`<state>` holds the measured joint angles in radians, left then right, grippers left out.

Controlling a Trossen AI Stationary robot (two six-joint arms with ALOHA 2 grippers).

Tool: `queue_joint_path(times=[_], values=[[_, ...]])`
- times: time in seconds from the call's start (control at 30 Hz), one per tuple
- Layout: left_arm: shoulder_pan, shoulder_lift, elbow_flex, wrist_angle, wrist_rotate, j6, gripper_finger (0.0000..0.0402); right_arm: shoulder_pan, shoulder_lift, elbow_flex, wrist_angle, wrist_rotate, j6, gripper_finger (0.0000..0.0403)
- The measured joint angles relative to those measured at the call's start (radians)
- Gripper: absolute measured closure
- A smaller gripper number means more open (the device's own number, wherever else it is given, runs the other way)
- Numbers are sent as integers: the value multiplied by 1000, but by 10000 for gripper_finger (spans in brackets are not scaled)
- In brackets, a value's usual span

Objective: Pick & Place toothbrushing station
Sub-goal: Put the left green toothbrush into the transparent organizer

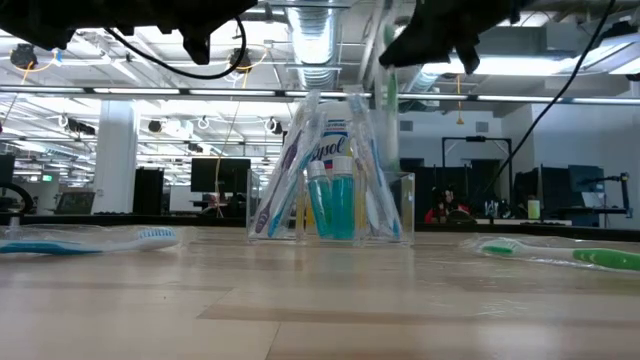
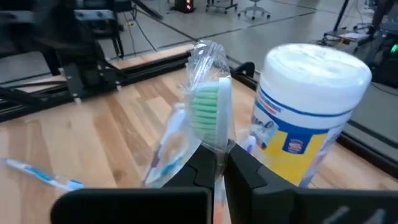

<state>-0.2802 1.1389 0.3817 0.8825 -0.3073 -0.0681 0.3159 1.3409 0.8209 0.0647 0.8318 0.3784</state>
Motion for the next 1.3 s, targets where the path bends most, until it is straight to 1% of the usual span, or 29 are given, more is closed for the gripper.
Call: queue_joint_path(times=[0.2,0.4,0.57,0.7,1.0,1.3], values=[[0,0,0,0,0,0,315,-35,1,-24,4,-21,26,398],[0,0,0,0,0,0,315,-50,1,-75,3,-23,103,397],[0,0,0,0,0,0,315,-59,8,-137,118,-38,127,396],[0,0,0,0,0,0,315,-71,8,-165,154,-52,128,396],[0,0,0,0,0,0,315,-67,9,-231,160,-73,220,395],[0,0,0,0,0,0,315,-68,9,-237,163,-82,224,385]])
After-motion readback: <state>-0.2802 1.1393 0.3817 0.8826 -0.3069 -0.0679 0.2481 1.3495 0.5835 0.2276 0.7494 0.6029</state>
